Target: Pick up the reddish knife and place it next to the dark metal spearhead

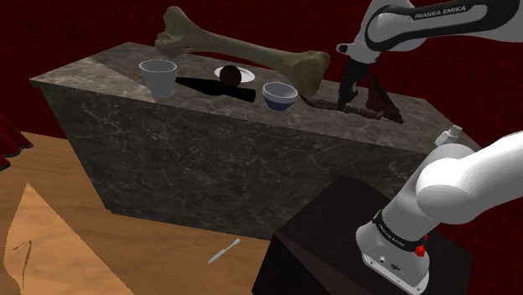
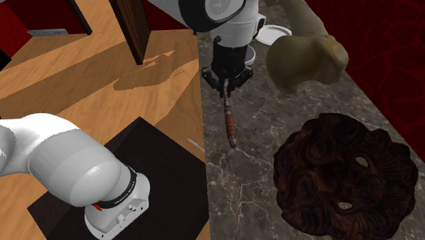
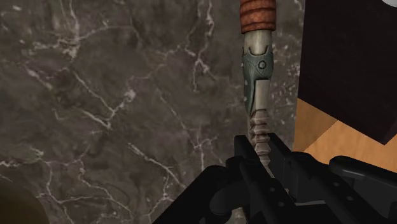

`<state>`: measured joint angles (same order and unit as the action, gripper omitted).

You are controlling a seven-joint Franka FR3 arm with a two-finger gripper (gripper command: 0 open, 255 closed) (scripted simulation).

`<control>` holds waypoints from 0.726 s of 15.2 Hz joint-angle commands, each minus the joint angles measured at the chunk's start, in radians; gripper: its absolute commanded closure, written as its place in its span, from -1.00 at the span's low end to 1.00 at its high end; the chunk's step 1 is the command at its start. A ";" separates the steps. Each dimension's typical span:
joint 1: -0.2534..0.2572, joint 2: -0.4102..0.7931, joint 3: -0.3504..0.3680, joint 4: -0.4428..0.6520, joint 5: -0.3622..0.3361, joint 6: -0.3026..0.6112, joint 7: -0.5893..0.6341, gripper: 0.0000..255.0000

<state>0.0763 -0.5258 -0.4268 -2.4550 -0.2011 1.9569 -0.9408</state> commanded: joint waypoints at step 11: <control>0.006 -0.024 0.028 0.143 0.016 -0.167 0.000 1.00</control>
<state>0.0814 -0.5497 -0.4006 -2.3260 -0.1871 1.8041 -0.9406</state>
